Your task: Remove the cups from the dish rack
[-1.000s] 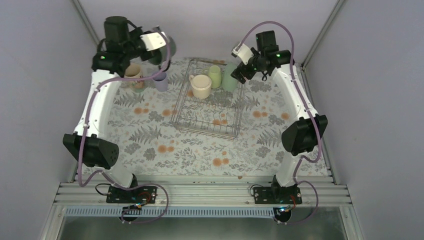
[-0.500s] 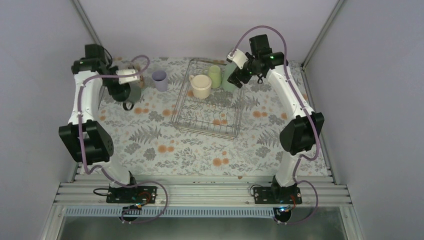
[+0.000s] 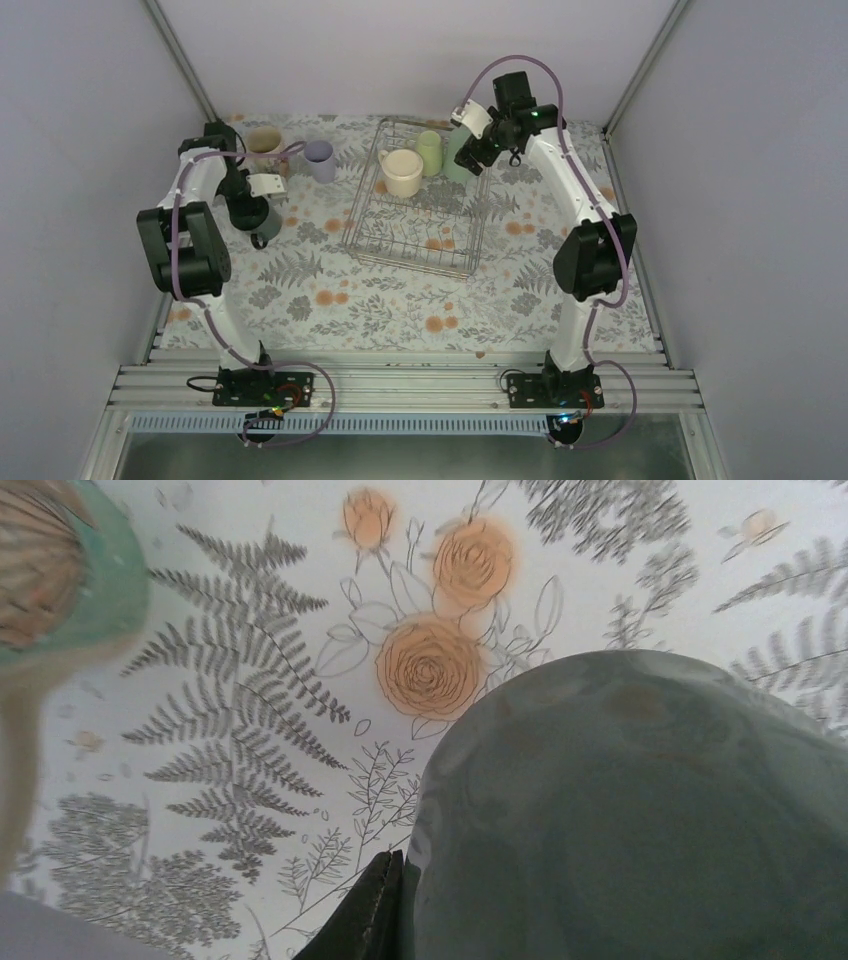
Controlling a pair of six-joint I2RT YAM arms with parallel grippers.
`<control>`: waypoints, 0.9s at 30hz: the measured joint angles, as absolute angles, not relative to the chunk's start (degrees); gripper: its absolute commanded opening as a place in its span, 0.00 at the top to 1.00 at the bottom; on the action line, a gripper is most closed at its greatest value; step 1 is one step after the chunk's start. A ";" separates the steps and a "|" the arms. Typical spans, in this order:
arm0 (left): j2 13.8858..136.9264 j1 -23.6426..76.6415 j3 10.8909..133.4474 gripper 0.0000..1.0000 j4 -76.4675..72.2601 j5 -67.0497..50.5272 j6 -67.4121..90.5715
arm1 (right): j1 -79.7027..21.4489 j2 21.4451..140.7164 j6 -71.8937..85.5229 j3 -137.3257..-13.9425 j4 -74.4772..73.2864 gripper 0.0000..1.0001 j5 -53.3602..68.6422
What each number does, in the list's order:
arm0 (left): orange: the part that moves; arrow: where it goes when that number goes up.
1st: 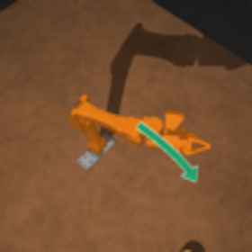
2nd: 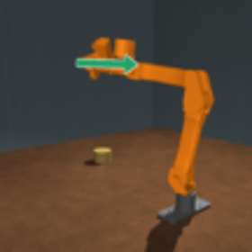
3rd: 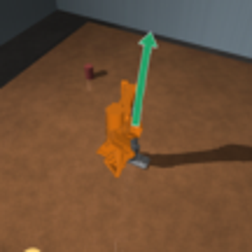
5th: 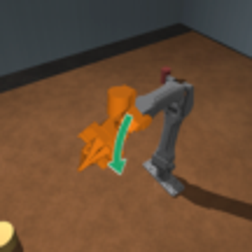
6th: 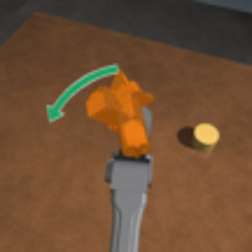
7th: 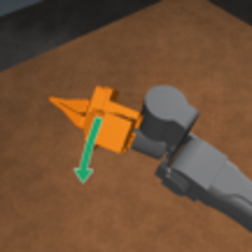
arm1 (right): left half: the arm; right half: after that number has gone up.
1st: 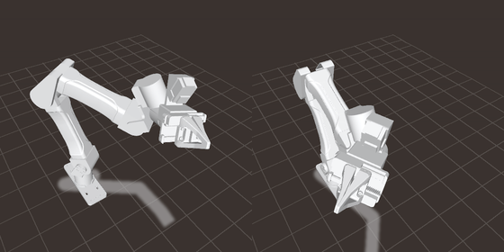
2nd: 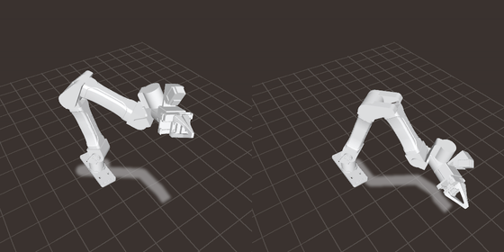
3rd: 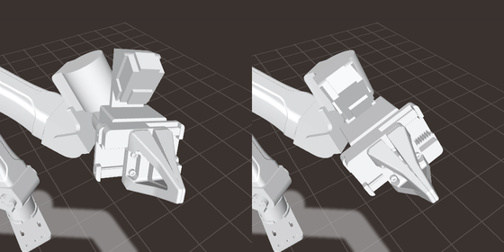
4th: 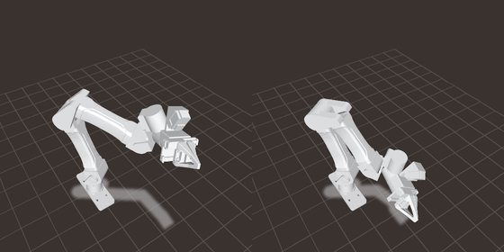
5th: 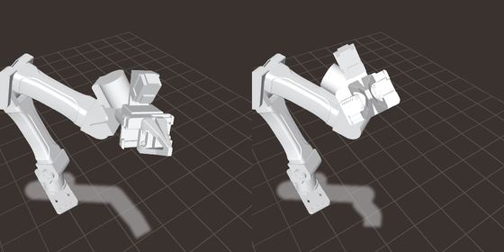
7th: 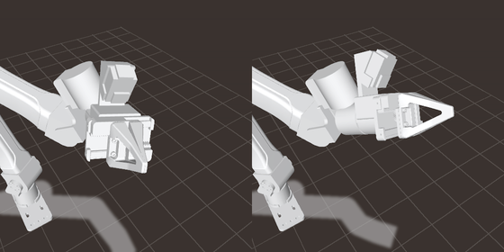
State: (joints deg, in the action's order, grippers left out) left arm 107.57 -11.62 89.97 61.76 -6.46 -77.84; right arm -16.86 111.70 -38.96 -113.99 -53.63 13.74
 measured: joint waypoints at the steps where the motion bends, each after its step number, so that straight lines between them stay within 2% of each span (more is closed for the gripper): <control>1: 108.64 -11.62 89.95 0.98 61.45 -5.43 -77.43 | -16.86 112.31 -38.96 -114.17 -53.56 0.00 13.74; 14: 115.39 -11.62 87.20 0.98 52.97 4.38 -73.47 | -16.88 115.72 -38.87 -117.40 -53.54 0.00 13.78; 20: 116.79 -11.57 88.55 0.89 54.06 4.75 -73.08 | -16.88 118.78 -37.34 -119.22 -53.10 0.00 11.81; 22: 117.62 -11.46 89.62 0.81 54.98 4.91 -72.99 | -16.88 121.80 -35.97 -123.72 -53.84 0.00 10.79; 24: 118.15 -11.42 90.37 0.66 55.72 5.08 -72.88 | -16.88 124.57 -34.50 -127.92 -53.63 0.00 9.28; 26: 118.54 -11.33 90.74 0.56 55.88 5.45 -72.51 | -16.88 126.06 -33.54 -129.86 -53.19 0.00 7.77; 27: 118.65 -11.33 90.87 0.48 56.01 5.48 -72.69 | -16.88 126.52 -33.01 -130.23 -53.10 0.00 6.98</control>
